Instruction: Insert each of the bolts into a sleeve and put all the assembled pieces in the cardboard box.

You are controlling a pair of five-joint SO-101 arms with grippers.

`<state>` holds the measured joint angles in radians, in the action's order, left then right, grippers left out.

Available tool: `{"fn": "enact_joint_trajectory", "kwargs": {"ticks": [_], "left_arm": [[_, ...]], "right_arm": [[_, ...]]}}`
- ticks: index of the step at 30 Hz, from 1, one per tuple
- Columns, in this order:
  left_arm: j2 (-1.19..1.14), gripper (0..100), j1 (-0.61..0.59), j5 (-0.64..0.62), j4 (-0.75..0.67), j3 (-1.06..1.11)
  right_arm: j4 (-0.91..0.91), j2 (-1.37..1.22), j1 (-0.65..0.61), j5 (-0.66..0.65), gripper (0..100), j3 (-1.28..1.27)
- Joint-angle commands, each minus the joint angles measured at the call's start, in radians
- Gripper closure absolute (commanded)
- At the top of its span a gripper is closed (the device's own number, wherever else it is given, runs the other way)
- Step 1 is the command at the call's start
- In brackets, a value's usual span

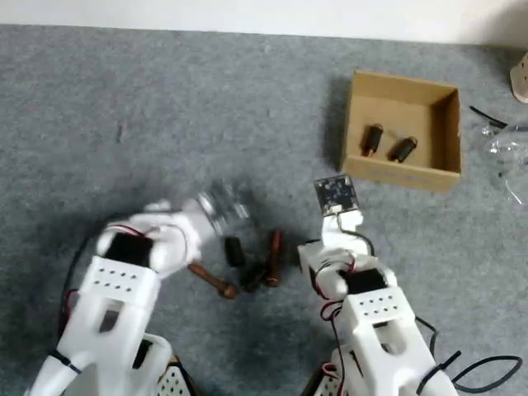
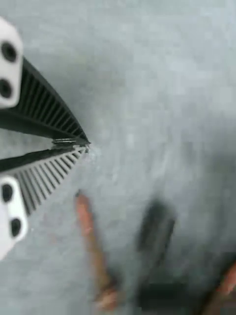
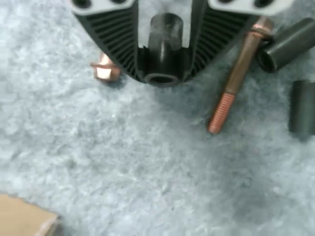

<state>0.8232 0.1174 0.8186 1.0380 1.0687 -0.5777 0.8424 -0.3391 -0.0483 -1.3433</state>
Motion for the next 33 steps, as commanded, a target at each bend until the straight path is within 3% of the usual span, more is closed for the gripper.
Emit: {"fn": "enact_joint_trajectory", "kwargs": {"ticks": [1,11,19,24,33], "left_arm": [[0.021,99,0.150,0.365,0.124,0.045],[0.021,98,0.280,0.377,0.147,0.030],[0.019,77,0.278,0.463,0.203,0.030],[0.019,78,0.249,0.468,0.195,0.030],[0.019,78,0.245,0.508,0.120,0.065]], "right_arm": [[0.036,-0.008,0.038,-0.017,99.5,0.010],[0.036,-0.007,0.096,-0.014,99.5,0.010],[0.038,-0.007,0.143,0.005,99.5,0.024],[0.039,-0.007,0.217,0.068,99.5,0.042],[0.039,-0.007,0.216,0.061,99.5,0.048]]}}
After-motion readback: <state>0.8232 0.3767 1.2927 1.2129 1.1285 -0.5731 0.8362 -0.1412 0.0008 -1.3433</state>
